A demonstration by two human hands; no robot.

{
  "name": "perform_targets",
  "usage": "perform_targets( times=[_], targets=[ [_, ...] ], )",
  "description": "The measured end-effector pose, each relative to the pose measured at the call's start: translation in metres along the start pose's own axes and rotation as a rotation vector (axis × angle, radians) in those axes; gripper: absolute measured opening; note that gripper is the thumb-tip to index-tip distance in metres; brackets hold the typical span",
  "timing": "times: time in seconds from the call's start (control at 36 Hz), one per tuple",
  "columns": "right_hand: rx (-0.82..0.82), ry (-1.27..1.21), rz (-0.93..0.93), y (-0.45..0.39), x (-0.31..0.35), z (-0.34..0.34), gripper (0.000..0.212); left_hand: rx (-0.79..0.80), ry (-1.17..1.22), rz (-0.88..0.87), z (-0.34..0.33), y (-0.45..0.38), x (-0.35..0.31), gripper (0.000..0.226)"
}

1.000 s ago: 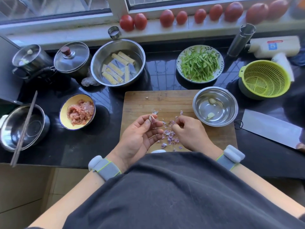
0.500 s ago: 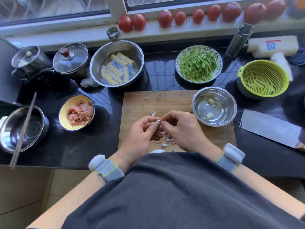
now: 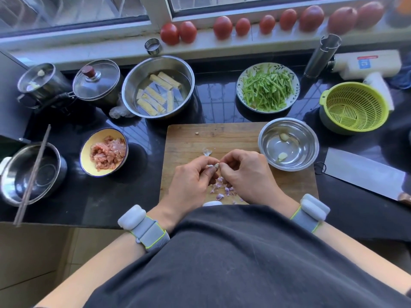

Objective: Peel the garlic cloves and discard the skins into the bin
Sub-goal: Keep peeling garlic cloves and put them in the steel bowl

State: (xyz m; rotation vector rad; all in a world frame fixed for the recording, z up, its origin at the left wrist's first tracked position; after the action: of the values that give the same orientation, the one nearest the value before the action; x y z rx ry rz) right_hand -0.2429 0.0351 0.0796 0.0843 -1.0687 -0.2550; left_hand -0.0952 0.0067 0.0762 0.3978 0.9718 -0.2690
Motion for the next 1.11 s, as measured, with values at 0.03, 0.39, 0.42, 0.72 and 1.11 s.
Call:
perform_targets(
  times=[0.03,0.39,0.42,0.72,1.11],
  targets=[
    [-0.016,0.015,0.002,0.000,0.000,-0.001,0.012,-0.004,-0.008,-0.001,-0.001,0.000,0.001,0.018],
    [-0.058,-0.112,-0.074,-0.004,-0.009,-0.008,0.022,0.061,0.485,0.216,-0.009,0.000,0.003,0.015],
    [-0.052,-0.115,-0.077,-0.004,-0.010,-0.008,0.022,0.060,0.548,0.241,-0.010,0.000,0.004,0.015],
    [-0.008,-0.004,-0.169,-0.005,-0.028,-0.002,0.011,0.029,0.895,0.407,-0.011,0.002,0.016,0.017],
    [0.012,0.036,0.063,-0.003,-0.008,-0.003,0.006,0.052,0.504,0.253,-0.007,0.001,0.013,0.014]
  ],
)
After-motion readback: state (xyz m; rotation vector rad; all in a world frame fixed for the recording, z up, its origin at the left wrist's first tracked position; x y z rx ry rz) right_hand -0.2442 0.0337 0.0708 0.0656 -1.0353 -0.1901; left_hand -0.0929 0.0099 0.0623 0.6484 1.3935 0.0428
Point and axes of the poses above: each hand's wrist, its own y-axis away from the middle knuckle, its own z-axis out of the back of the hand, x = y × z, the point moved 4 cm from there along -y, towards the middle knuckle, and after that the axes turned 2 degrees about x, right-handed, at the moved point
